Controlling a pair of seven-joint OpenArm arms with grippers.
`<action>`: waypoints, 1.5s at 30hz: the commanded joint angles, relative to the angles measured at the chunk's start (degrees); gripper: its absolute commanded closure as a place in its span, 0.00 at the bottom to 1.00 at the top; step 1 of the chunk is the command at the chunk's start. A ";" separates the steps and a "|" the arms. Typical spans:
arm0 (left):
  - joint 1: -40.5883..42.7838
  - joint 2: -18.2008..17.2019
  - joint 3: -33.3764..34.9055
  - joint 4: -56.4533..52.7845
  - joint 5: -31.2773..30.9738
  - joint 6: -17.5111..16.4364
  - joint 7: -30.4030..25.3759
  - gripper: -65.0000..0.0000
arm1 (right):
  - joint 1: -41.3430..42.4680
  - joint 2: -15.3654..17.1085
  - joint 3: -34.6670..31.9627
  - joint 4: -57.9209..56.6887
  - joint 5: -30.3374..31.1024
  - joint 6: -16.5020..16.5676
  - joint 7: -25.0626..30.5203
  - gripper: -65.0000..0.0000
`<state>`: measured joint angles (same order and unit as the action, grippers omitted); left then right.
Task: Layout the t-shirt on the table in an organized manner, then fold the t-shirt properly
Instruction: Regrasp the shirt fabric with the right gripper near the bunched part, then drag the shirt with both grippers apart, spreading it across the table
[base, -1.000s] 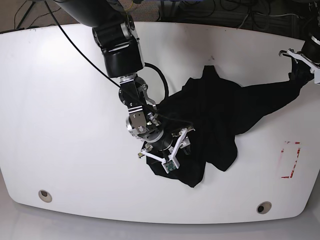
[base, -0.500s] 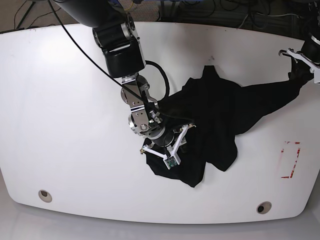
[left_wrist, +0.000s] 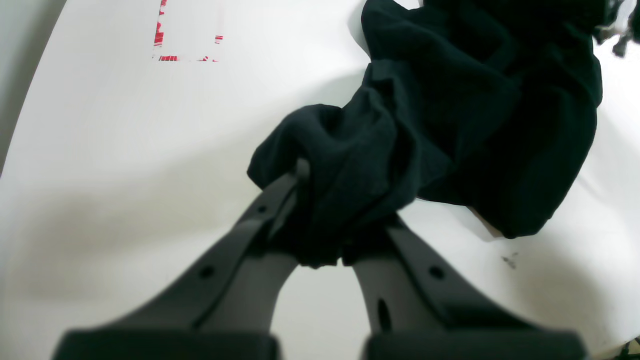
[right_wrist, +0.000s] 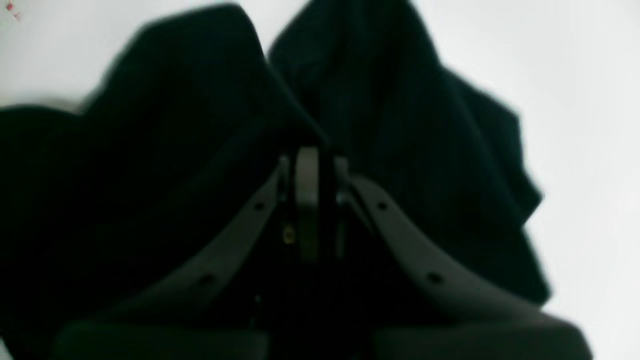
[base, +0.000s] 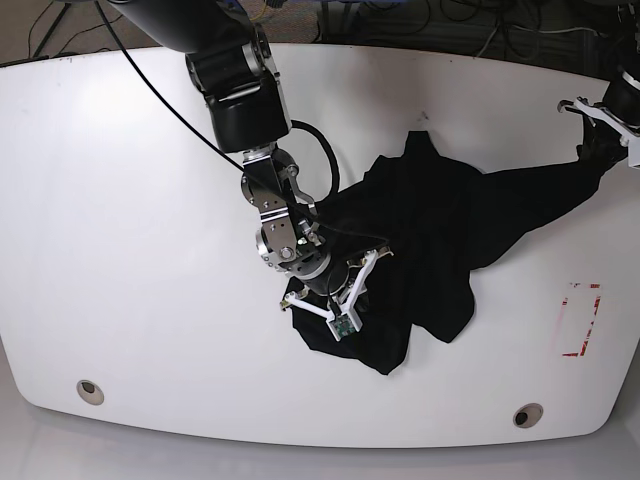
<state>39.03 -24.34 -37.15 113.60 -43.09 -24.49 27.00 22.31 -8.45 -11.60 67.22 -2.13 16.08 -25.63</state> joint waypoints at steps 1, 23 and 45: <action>0.05 -0.94 -0.70 0.82 -0.65 -0.08 -1.64 1.00 | 0.95 -0.21 0.74 4.91 0.33 -0.03 0.79 1.00; -5.05 -1.02 -0.88 0.64 0.67 -0.08 -1.55 1.00 | -0.81 5.06 2.50 20.91 0.15 0.06 -4.22 1.00; -31.77 -2.52 0.53 0.82 18.17 0.01 7.15 1.00 | 4.82 19.13 2.50 29.53 0.50 0.41 -2.72 1.00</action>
<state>10.68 -24.58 -35.99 113.38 -24.14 -24.75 33.19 24.01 9.78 -9.34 95.66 -2.04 16.95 -30.41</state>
